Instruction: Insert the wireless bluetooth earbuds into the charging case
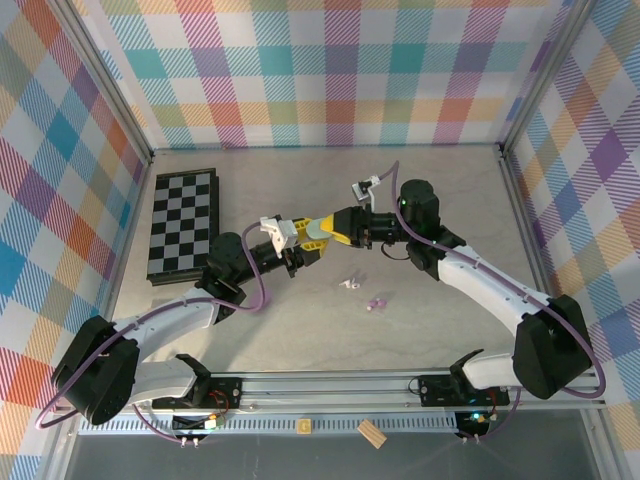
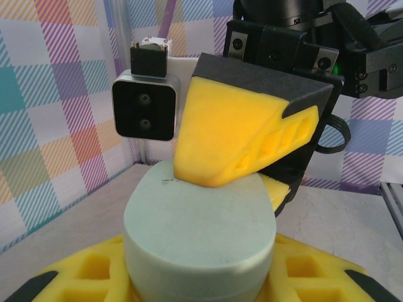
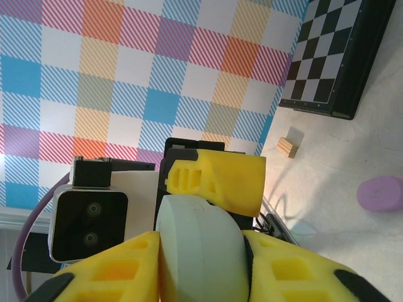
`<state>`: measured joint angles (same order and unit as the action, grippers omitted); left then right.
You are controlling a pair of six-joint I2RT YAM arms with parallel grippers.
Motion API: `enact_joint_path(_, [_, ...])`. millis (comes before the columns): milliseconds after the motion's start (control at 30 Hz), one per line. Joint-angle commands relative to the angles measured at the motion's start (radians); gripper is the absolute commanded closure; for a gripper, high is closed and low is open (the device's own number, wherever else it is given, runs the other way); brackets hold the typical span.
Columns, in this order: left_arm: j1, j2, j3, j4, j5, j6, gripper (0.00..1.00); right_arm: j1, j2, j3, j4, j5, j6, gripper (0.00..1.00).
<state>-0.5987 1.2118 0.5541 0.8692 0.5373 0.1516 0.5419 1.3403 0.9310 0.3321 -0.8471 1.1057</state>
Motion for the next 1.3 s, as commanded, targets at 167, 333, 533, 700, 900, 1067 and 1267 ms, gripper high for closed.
enact_joint_path(167, [0.005,-0.02,0.011,-0.053,-0.027,0.04,0.29,-0.001,-0.013,0.029,-0.098,0.091,-0.174,0.77])
enact_joint_path(333, [0.006,-0.064,-0.033,-0.106,-0.077,0.054,0.06,-0.035,0.015,0.032,-0.23,0.247,-0.332,0.78])
enact_joint_path(533, [0.005,-0.139,-0.065,-0.232,-0.162,0.008,0.0,-0.09,0.161,0.063,-0.303,0.412,-0.468,0.78])
enact_joint_path(700, [0.005,-0.235,-0.108,-0.33,-0.24,0.0,0.0,-0.095,0.341,0.151,-0.332,0.506,-0.516,0.78])
enact_joint_path(900, [0.007,-0.294,-0.114,-0.454,-0.35,-0.02,0.0,-0.116,0.573,0.302,-0.339,0.496,-0.494,0.79])
enact_joint_path(1067, [0.012,-0.263,-0.022,-0.659,-0.536,-0.103,0.0,-0.137,0.714,0.426,-0.38,0.468,-0.455,0.79])
enact_joint_path(1267, [0.042,-0.157,0.093,-0.871,-0.709,-0.161,0.0,-0.153,0.82,0.547,-0.481,0.478,-0.469,0.77])
